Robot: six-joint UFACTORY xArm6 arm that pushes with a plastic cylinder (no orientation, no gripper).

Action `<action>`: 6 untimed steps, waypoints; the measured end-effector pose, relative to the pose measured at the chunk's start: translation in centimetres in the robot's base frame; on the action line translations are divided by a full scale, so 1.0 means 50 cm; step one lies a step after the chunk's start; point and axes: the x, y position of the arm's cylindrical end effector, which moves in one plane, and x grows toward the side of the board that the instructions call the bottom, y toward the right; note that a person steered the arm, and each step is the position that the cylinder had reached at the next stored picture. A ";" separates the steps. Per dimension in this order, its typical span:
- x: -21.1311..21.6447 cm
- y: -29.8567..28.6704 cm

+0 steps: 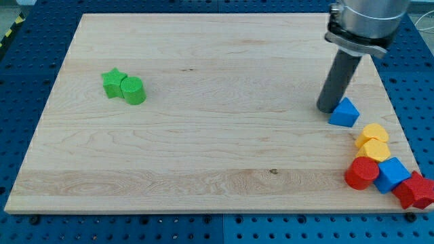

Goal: Move your arm to the up

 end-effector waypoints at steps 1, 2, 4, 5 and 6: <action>0.006 0.046; 0.009 0.082; -0.003 0.073; -0.073 -0.055; -0.138 -0.189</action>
